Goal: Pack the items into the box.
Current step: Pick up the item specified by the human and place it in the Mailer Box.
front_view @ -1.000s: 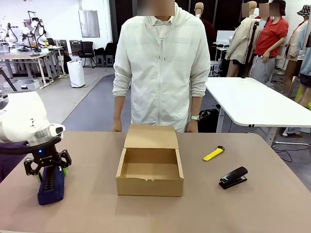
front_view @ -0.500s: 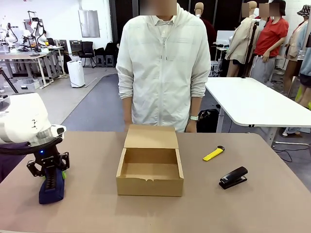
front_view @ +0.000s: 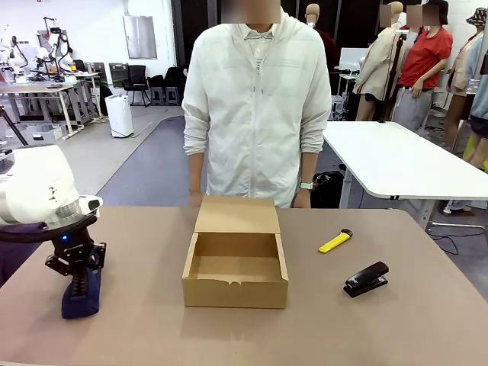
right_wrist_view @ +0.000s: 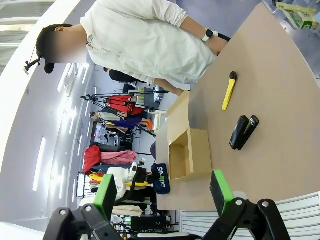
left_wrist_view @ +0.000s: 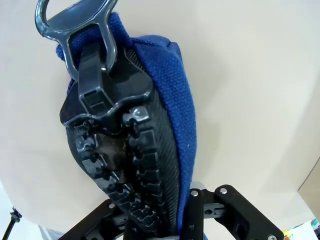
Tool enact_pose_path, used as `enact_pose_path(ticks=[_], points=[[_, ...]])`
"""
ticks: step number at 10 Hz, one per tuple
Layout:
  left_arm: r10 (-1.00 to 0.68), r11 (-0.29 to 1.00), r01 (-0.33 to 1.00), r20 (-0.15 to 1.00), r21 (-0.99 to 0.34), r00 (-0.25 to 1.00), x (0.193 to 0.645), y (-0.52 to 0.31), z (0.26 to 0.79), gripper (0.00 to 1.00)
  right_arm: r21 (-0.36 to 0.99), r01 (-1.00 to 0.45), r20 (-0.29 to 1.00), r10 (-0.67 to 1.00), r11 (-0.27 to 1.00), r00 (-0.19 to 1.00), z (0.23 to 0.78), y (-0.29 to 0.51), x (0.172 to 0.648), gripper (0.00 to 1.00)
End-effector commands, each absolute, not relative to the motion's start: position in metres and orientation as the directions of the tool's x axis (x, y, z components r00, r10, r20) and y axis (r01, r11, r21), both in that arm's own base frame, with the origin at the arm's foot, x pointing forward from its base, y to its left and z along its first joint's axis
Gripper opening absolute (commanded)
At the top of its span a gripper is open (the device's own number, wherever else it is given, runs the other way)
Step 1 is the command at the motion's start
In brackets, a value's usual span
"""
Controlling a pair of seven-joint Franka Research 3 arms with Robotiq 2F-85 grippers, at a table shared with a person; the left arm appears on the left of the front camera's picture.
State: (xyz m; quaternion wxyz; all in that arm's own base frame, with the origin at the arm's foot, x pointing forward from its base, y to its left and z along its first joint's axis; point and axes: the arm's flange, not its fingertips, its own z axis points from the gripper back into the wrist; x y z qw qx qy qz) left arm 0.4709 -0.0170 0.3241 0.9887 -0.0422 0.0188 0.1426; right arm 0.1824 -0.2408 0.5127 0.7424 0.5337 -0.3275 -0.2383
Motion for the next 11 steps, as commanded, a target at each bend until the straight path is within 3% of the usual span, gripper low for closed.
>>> enact_pose_path(ticks=[1,4,7,9,10,11], points=[[0.296,0.951,-0.300,-0.057,-0.070,0.953,0.467,-0.017,0.322,0.00,0.948,-0.032,0.258,-0.701,0.318,0.665,0.517,-0.243,0.185,1.00],[0.281,0.957,-0.284,-0.049,-0.066,0.958,0.455,-0.014,0.360,0.00,0.948,-0.032,0.258,-0.701,0.318,0.665,0.517,-0.243,0.185,1.00],[-0.034,0.981,0.040,0.031,-0.190,0.999,0.403,0.003,0.510,0.00,0.948,-0.032,0.258,-0.701,0.318,0.665,0.517,-0.243,0.185,1.00],[-0.189,0.943,0.215,0.122,-0.254,0.974,0.369,0.005,0.558,0.00,0.948,-0.032,0.258,-0.701,0.318,0.665,0.517,-0.243,0.185,1.00],[-0.145,0.949,0.187,0.173,-0.254,0.974,0.357,0.011,0.564,0.00,0.948,-0.032,0.258,-0.701,0.318,0.665,0.517,-0.243,0.185,1.00],[0.019,0.987,0.000,0.115,-0.163,0.993,0.354,0.025,0.558,0.00,0.948,-0.032,0.258,-0.701,0.318,0.665,0.517,-0.243,0.185,1.00]])
